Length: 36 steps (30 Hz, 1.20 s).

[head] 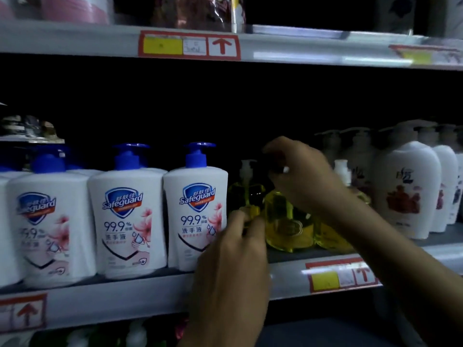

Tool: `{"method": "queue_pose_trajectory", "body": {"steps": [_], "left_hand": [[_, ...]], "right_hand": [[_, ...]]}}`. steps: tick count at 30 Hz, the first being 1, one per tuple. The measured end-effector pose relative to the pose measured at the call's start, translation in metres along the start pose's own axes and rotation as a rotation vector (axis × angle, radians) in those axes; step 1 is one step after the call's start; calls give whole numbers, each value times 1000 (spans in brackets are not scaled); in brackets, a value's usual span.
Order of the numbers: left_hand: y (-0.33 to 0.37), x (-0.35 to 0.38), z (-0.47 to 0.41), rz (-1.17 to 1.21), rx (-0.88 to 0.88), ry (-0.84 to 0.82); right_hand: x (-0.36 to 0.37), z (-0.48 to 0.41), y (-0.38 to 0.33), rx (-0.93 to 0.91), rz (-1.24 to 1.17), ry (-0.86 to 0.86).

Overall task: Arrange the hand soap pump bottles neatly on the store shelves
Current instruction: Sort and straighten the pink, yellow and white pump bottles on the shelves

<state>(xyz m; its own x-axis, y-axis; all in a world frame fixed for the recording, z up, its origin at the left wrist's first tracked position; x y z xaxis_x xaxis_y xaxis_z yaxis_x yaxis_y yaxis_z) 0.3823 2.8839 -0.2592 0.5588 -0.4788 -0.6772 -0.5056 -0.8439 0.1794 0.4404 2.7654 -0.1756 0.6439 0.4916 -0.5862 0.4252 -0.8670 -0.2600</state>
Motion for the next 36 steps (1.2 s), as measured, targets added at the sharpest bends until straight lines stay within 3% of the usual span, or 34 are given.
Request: {"method": "queue_pose_trajectory", "body": {"steps": [3, 7, 10, 13, 20, 22, 25, 28, 30, 32, 34, 36], "left_hand": [[-20, -6, 7, -41, -27, 19], [-32, -7, 10, -61, -13, 41], [-38, -5, 15, -27, -17, 62], [-39, -4, 18, 2, 7, 76], [-27, -5, 9, 58, 46, 119], [-20, -2, 4, 87, 65, 118], [-8, 4, -6, 98, 105, 107], [7, 17, -22, 102, 119, 79], [18, 28, -35, 114, 121, 65], [31, 37, -45, 95, 135, 49], [44, 45, -50, 58, 142, 27], [63, 48, -53, 29, 198, 30]], "right_hand": [[43, -37, -8, -25, 145, -112], [91, -64, -5, 83, 382, -320], [98, -69, 8, 154, 376, -478], [92, -68, 7, 45, 408, -598], [64, -51, -24, -187, 473, -378], [35, -45, -28, -254, 371, -288], [-43, -22, -6, -159, 99, 9], [-103, 28, 52, 81, 30, 330], [-105, 42, 98, 262, 35, 299], [-90, 42, 140, 392, 65, 130], [-75, 36, 162, 382, 162, -5], [-64, 26, 170, 325, 185, -18]]}}
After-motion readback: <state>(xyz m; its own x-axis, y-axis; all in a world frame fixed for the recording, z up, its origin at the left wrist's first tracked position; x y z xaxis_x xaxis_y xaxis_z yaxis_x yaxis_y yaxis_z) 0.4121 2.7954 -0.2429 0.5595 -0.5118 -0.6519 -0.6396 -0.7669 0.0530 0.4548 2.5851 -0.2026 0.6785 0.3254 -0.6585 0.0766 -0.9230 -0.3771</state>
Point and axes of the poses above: each hand's wrist, its own z-axis away from the middle knuckle, its own x-axis out of the palm, y = z × x, the point moved 6 cm from there along -z, towards the middle knuckle, and after that the axes turned 3 degrees about x, right-handed, at the moved point
